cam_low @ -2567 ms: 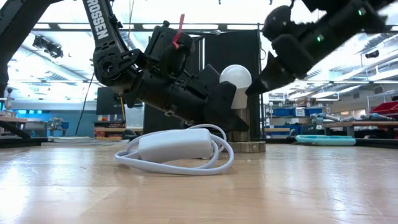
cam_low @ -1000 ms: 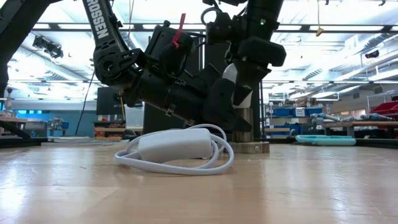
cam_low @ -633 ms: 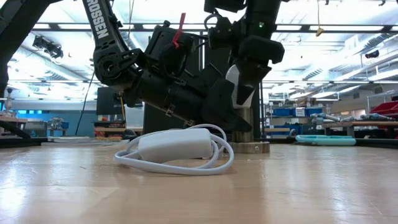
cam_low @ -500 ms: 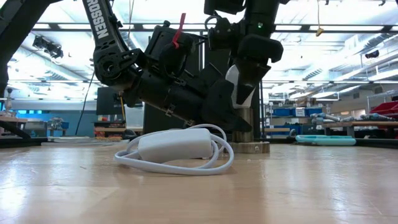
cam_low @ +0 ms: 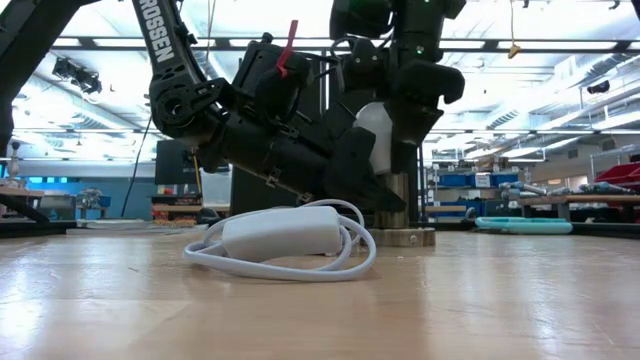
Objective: Screw lightbulb
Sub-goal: Insert the white lightbulb into the silver lamp
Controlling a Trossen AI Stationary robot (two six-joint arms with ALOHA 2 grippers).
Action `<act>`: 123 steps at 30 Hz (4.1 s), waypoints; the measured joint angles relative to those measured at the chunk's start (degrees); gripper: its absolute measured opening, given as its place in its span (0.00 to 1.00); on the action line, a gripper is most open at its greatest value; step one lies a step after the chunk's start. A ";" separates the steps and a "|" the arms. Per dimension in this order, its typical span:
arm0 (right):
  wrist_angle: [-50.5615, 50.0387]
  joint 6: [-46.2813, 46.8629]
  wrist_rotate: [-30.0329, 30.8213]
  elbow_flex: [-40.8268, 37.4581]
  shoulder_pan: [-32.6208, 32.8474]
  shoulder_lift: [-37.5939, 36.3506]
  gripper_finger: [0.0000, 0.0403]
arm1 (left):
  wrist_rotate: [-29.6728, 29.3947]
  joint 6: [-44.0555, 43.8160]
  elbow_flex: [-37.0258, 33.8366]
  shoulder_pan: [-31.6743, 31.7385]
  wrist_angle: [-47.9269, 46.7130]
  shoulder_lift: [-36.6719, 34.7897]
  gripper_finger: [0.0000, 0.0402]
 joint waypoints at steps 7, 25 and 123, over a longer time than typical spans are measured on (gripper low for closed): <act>0.46 1.14 1.10 -0.02 0.12 -0.95 0.60 | 0.17 0.04 0.00 0.00 -0.01 0.00 0.51; 2.94 3.13 0.63 -5.60 1.31 -4.14 0.78 | 0.22 -0.27 0.09 0.00 -0.48 0.00 0.51; 99.24 13.67 7.53 -56.49 2.39 -11.70 0.41 | -8.60 -8.79 0.06 0.02 -0.41 0.00 0.51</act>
